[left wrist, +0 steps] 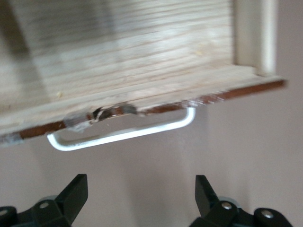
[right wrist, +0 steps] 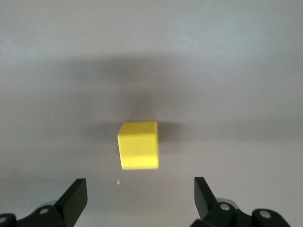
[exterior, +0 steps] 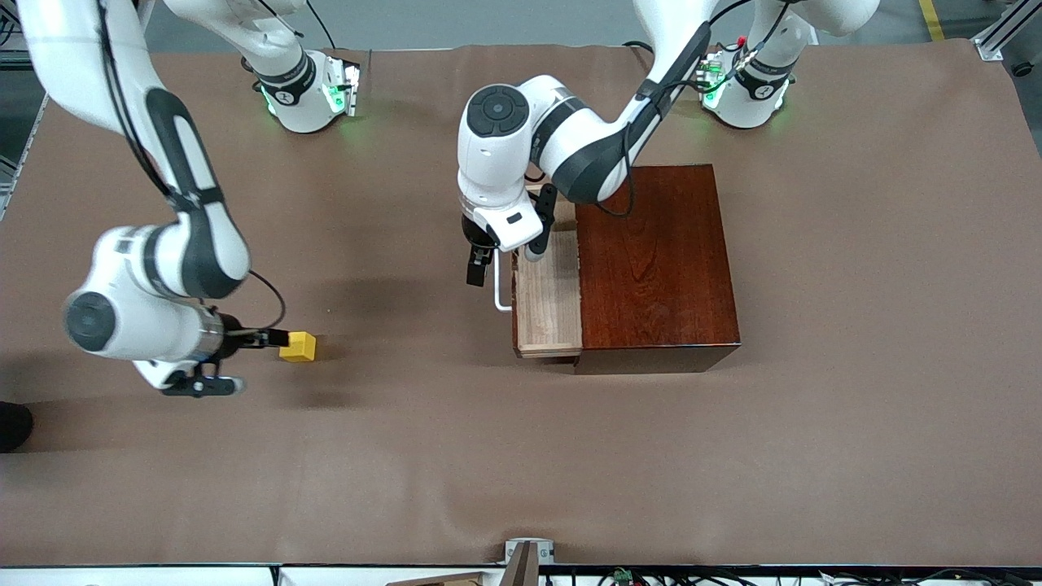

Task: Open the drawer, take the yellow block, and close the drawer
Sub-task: 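Place the yellow cube on the table while the left gripper reaches the drawer, then push the drawer back into the box with the left gripper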

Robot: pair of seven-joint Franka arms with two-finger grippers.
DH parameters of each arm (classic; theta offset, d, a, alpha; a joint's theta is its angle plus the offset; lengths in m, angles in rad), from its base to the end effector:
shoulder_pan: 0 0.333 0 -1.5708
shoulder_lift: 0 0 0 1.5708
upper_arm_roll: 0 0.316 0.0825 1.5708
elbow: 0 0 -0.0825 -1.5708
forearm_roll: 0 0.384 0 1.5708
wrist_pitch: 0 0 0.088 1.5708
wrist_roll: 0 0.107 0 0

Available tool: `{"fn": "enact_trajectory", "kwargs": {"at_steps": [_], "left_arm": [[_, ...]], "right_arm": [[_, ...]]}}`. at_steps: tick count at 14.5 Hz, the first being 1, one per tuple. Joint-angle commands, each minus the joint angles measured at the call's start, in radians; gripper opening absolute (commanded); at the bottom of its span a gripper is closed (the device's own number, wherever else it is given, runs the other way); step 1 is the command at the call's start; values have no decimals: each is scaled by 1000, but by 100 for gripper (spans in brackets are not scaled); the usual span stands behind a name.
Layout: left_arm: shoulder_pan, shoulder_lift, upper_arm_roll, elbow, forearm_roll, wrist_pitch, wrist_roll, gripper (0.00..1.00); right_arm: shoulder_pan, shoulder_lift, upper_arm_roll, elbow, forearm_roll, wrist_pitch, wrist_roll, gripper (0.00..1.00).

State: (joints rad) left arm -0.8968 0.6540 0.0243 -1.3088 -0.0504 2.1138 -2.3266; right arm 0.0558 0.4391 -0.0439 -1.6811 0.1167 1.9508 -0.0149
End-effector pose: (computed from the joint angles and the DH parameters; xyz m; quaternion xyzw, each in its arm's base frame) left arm 0.4753 -0.5766 0.3707 0.7394 0.6689 -0.0175 0.0750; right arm 0.6483 0.0182 0.3340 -0.9955 0.0115 0.0840 0.0428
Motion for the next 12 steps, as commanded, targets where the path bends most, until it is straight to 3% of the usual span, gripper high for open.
{"fn": "enact_trajectory", "kwargs": {"at_steps": [1, 6, 12], "left_arm": [[-10, 45, 16, 40, 12, -3, -140, 100], [-8, 52, 13, 31, 12, -75, -152, 100], [-5, 42, 14, 28, 56, -147, -92, 100]], "right_arm": [[-79, -127, 13, -20, -22, -94, -43, 100], [-148, -308, 15, -17, -133, -202, -74, 100], [-165, -381, 18, 73, -129, -335, -74, 100]]}}
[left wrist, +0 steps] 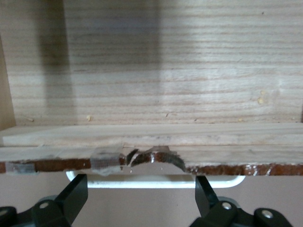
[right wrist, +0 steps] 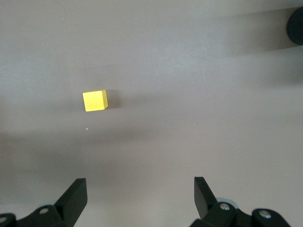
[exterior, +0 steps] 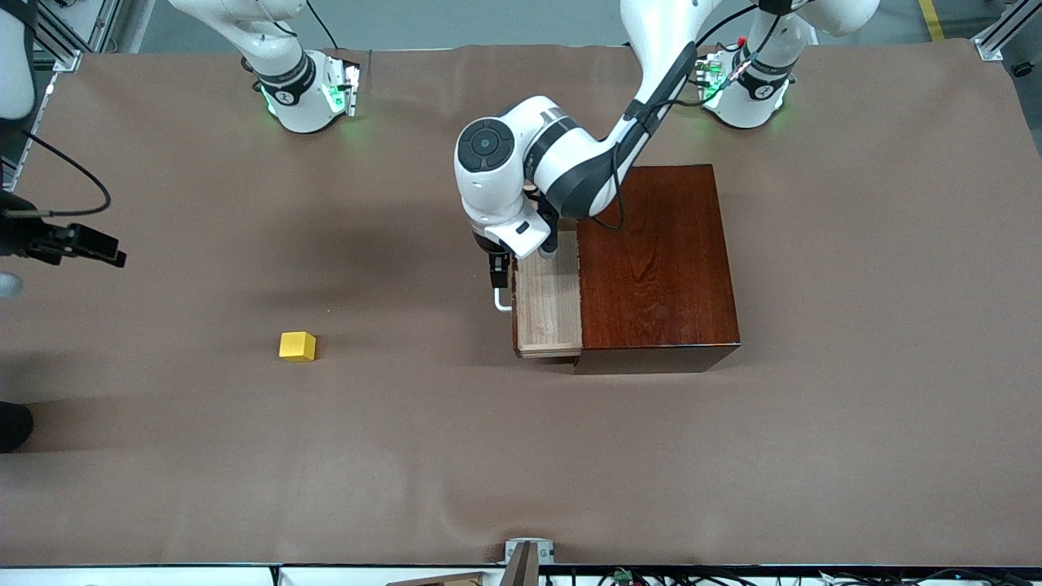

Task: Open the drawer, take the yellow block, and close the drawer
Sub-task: 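Push the drawer back into the box with the left gripper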

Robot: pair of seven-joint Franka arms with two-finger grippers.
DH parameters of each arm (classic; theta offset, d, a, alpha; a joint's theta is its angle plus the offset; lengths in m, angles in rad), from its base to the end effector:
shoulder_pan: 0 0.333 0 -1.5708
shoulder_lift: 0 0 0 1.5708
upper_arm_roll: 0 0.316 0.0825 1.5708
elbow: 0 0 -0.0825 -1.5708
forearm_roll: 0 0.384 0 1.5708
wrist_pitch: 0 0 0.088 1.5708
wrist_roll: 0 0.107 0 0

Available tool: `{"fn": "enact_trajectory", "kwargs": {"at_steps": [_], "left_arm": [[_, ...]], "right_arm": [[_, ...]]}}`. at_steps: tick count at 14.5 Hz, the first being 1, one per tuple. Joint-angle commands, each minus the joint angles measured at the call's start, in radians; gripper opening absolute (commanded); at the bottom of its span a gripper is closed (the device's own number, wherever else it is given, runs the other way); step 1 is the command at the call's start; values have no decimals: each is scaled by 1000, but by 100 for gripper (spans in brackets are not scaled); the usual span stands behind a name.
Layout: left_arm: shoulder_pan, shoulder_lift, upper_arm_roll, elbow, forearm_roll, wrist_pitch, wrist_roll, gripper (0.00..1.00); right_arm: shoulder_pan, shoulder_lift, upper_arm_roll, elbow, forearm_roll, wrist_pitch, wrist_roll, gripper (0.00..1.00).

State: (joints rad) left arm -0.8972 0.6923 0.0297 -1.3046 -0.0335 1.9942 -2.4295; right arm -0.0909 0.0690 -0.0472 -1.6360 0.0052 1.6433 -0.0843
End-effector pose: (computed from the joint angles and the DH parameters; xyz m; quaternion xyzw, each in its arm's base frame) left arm 0.4710 -0.5665 0.3329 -0.7077 -0.7065 0.0057 0.0016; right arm 0.5716 -0.0781 0.5608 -0.9992 0.0271 0.0305 0.0044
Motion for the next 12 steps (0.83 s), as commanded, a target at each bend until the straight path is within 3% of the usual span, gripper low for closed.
{"fn": "enact_trajectory", "kwargs": {"at_steps": [1, 12], "left_arm": [[-5, 4, 9, 15, 43, -29, 9, 100], [-2, 12, 10, -36, 175, -118, -17, 100]], "right_arm": [[-18, -14, 26, 30, -17, -37, -5, 100], [16, -20, 35, 41, -7, -48, 9, 100]]}}
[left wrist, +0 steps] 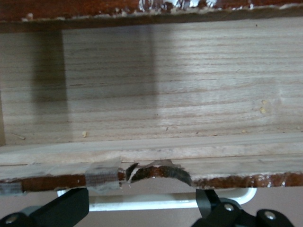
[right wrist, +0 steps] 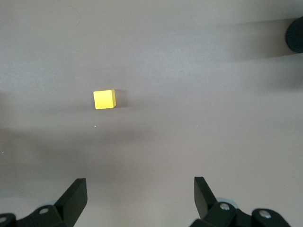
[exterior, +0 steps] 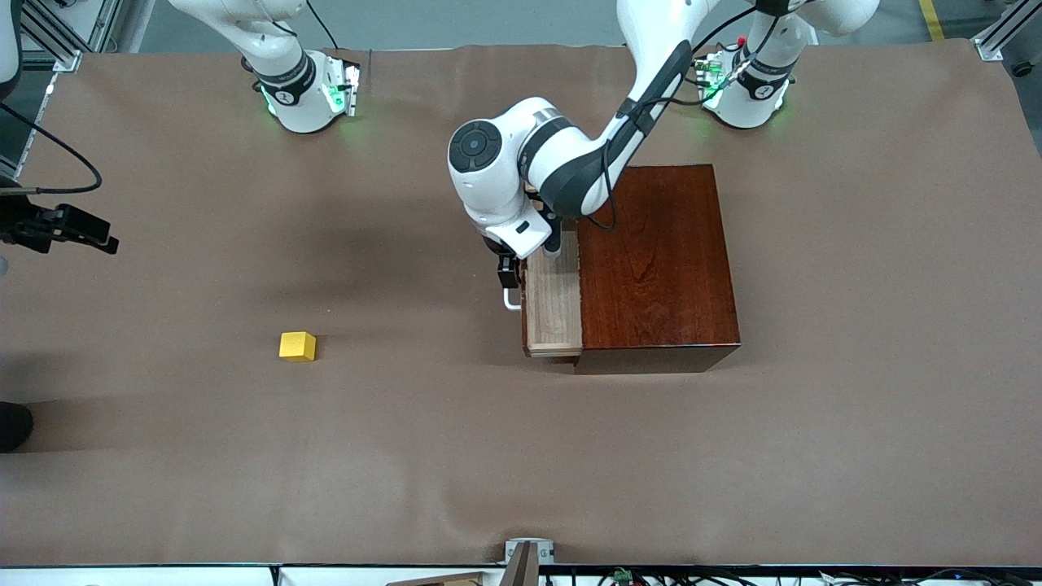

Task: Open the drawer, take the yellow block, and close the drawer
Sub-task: 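Push the drawer back into the box with the left gripper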

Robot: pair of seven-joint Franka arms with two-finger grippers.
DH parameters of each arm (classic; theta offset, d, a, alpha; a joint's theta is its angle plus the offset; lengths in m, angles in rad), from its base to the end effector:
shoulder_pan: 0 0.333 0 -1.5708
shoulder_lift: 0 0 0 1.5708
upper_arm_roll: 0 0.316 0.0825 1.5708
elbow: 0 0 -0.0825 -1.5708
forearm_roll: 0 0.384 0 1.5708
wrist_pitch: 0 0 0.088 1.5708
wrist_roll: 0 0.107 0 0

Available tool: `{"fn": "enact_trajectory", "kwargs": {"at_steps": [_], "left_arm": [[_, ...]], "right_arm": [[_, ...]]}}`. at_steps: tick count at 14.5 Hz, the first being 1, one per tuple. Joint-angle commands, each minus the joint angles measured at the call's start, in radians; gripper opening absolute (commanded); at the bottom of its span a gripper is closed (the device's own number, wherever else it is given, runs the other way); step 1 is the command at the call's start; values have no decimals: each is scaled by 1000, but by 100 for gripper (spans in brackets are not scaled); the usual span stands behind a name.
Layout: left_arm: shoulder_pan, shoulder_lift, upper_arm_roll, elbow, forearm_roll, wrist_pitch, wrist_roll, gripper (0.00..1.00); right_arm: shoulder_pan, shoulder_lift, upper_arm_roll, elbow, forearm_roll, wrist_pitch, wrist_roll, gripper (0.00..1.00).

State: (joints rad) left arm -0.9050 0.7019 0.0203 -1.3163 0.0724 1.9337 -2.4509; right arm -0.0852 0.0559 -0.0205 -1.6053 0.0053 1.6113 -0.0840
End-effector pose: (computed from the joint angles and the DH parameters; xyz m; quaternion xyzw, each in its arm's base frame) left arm 0.4623 -0.5619 0.3155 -0.7190 -0.6926 -0.0438 0.0381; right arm 0.5694 -0.0595 0.5801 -0.9996 0.0110 0.0246 0.0044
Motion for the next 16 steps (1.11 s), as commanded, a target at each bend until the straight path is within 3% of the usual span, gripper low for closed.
{"fn": "enact_trajectory", "kwargs": {"at_steps": [1, 16], "left_arm": [[9, 2, 20, -24, 82, -70, 4, 100], [31, 2, 82, -26, 170, -145, -22, 100]], "right_arm": [[13, -5, 8, 11, -7, -16, 9, 100], [22, -4, 4, 34, -7, -33, 7, 100]]}}
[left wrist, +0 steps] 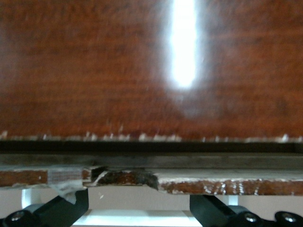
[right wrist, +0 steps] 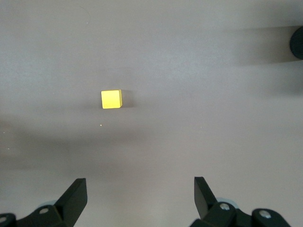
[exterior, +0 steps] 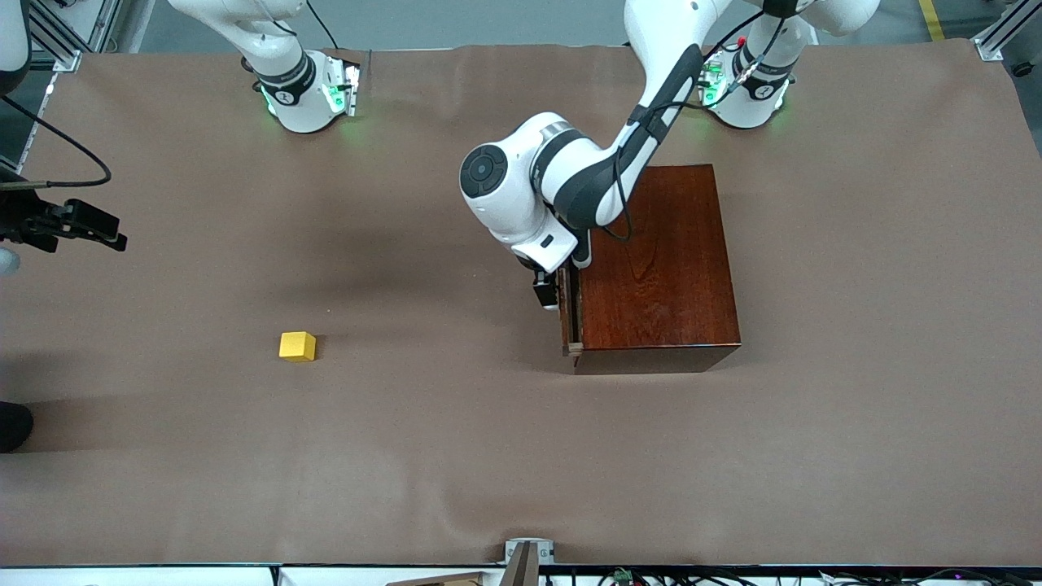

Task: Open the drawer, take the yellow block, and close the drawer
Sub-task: 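Push the drawer back into the box with the left gripper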

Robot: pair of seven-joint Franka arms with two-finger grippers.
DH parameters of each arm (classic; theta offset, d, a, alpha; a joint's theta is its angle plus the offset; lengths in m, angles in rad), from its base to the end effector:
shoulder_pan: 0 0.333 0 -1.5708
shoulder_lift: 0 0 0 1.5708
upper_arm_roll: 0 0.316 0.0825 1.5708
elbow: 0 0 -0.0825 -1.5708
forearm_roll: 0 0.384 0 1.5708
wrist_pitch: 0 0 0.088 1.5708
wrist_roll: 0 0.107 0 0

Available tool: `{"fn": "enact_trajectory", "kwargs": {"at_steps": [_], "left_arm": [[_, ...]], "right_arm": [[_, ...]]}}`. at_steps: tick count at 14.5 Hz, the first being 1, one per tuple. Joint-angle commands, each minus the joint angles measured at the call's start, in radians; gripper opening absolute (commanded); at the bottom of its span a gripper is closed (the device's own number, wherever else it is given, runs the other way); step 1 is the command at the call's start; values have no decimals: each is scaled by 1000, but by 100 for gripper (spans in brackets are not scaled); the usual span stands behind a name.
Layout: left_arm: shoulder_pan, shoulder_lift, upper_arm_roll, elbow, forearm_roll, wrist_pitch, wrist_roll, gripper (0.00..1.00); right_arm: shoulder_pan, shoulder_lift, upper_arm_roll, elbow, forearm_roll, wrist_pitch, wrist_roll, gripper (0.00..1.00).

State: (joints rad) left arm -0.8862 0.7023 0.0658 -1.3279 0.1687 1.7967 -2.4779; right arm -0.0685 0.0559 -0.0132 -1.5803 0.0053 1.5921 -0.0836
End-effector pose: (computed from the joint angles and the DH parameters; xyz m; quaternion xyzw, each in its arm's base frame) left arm 0.4871 -0.5158 0.3026 -0.6921 -0.7053 -0.1100 0.1071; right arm 0.5699 -0.0459 0.5904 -0.9998 -0.0008 0.0218 0.0041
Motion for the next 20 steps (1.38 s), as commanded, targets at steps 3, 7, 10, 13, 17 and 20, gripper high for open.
{"fn": "enact_trajectory", "kwargs": {"at_steps": [3, 7, 10, 13, 17, 20], "left_arm": [[12, 2, 37, -14, 86, -20, 5, 100], [13, 0, 39, -14, 121, -36, 2, 100], [13, -1, 40, -11, 123, -36, -1, 100], [4, -6, 39, 3, 120, -36, -4, 100], [-8, -61, 28, 27, 111, -36, 0, 100], [6, -151, 26, 50, 104, -36, 10, 100]], "right_arm": [[4, -4, -4, 9, -8, -12, 7, 100], [4, -4, -5, 9, -8, -12, 5, 100], [4, -4, -5, 9, -8, -14, 5, 100], [3, -4, -5, 9, -8, -17, 4, 100], [1, -4, -7, 9, -8, -17, 1, 100], [3, -4, -7, 8, -8, -17, 1, 100]]}}
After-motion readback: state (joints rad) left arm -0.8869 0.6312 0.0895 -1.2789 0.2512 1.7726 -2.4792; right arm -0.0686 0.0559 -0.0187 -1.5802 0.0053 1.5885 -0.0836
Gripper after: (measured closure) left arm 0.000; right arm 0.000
